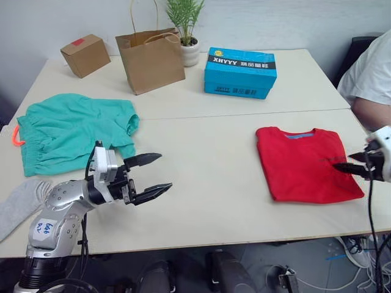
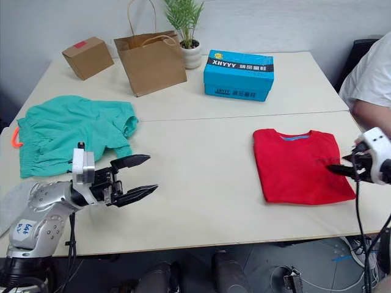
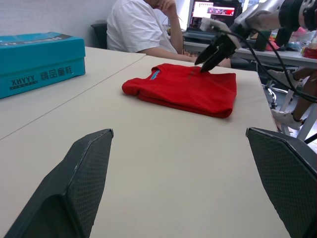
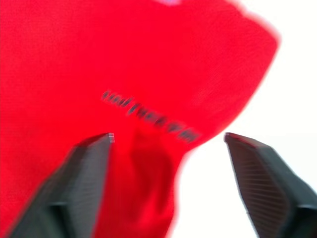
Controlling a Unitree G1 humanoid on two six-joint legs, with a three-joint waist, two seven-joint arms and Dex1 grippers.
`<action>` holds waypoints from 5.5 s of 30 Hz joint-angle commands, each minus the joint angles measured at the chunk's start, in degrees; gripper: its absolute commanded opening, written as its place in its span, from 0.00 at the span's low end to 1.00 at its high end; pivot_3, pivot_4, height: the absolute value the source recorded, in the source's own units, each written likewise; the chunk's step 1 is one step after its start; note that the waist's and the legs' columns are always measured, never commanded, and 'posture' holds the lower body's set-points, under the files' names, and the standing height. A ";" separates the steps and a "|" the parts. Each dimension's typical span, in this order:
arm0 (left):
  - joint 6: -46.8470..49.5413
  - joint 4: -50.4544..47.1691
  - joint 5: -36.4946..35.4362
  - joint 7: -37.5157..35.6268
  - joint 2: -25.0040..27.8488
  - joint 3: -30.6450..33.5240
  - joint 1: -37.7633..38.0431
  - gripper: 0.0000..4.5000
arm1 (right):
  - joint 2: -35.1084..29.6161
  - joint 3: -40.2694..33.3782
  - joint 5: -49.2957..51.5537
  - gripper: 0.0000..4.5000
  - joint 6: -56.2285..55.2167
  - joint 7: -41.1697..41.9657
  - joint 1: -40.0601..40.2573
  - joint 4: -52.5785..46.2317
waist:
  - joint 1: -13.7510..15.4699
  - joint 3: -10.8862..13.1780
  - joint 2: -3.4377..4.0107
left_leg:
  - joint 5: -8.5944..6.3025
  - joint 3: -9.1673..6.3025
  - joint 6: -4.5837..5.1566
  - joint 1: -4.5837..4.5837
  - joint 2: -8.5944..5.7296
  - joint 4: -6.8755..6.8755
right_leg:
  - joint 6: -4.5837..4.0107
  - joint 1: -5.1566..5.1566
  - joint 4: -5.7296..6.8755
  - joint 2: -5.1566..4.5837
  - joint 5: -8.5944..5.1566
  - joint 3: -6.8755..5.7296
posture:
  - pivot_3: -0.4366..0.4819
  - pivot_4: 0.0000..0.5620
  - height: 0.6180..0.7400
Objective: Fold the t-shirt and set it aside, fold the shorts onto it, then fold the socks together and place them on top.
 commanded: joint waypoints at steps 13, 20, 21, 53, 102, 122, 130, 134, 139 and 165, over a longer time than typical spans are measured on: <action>-1.29 5.26 1.10 -3.46 2.65 1.68 -2.17 1.00 | 8.78 -12.28 14.22 0.99 10.32 -8.25 15.63 -46.37 | 0.23 0.04 0.00 | -0.01 0.00 -0.03 0.00 0.03 0.01 | 0.04 -0.01 0.10 0.01 0.01 0.01 | 0.48 0.27 1.00; -2.17 4.71 2.47 -1.81 3.42 4.21 0.00 1.00 | 21.64 -8.53 17.27 0.99 13.51 -16.18 13.79 -54.51 | 0.70 0.14 0.11 | 0.18 -1.92 0.05 -0.31 -0.29 0.06 | -0.11 0.88 -0.22 -0.71 -0.08 -2.19 | 0.48 0.27 1.00; -2.47 5.36 2.74 -1.04 3.63 5.39 0.28 1.00 | 24.38 -6.59 17.23 0.99 13.29 -17.01 14.41 -56.43 | 0.76 0.14 0.11 | 0.13 -1.93 0.16 -0.30 -0.29 0.03 | -0.14 0.86 -0.19 -0.71 -0.09 -2.19 | 0.48 0.27 1.00; -9.80 -1.94 4.62 19.48 -14.85 41.31 48.05 1.00 | 31.46 -1.88 16.86 0.99 -23.86 -5.91 35.84 -63.02 | 2.43 0.13 0.05 | 0.73 -4.58 0.42 -0.95 -1.35 -1.12 | -0.55 1.77 -1.70 -2.24 -0.33 -5.12 | 0.48 0.27 1.00; -17.56 74.30 35.28 10.71 9.29 -7.55 -44.46 0.16 | 35.12 2.69 10.04 1.00 -24.22 -20.25 36.23 -67.60 | 3.34 0.03 -0.20 | 1.56 -3.68 -0.16 -1.02 -1.03 -0.86 | -0.79 0.78 0.32 -2.03 -0.55 -4.97 | 0.48 0.27 1.00; -0.92 35.01 24.42 -8.61 -15.73 -20.19 -38.83 0.01 | 31.28 -0.17 9.89 1.00 -22.46 -23.34 36.21 -69.67 | 3.19 0.03 -0.25 | 1.72 -3.25 -0.42 -0.82 -1.02 -0.73 | -0.64 0.80 0.43 -1.84 -0.53 -4.30 | 0.48 0.27 1.00; 2.17 31.39 23.62 -5.59 -23.08 -24.14 -35.98 0.34 | 28.89 -4.78 14.27 1.00 -9.70 -27.42 37.49 -75.59 | 3.17 0.03 -0.25 | 1.73 -3.22 -0.42 -0.81 -1.03 -0.71 | -0.56 0.80 0.40 -1.78 -0.49 -4.16 | 0.48 0.27 1.00; 3.67 25.74 19.25 -9.74 -17.08 -20.03 -33.49 0.61 | 28.71 -4.77 15.75 1.00 -6.42 -27.02 38.15 -78.37 | 2.98 0.03 -0.25 | 1.82 -3.21 -0.57 -0.74 -0.95 -0.81 | -0.57 0.79 0.42 -1.68 -0.49 -4.11 | 0.48 0.27 1.00; 3.60 22.58 14.68 -17.07 -4.36 -12.87 -29.95 0.89 | 27.82 -2.74 18.05 1.00 -2.28 -24.72 39.13 -82.23 | 3.01 0.03 -0.24 | 1.85 -3.25 -0.62 -0.72 -0.89 -0.85 | -0.59 0.79 0.43 -1.61 -0.50 -4.09 | 0.48 0.27 1.00; -56.42 79.79 49.94 -3.99 12.95 -20.89 -46.07 0.89 | 38.88 34.45 -8.22 1.00 5.11 -22.61 18.08 -66.78 | 4.25 -0.13 -0.56 | 1.36 -3.20 0.22 -1.05 -1.07 -0.58 | -0.57 0.61 0.36 -2.05 -0.48 -4.36 | 0.48 0.27 1.00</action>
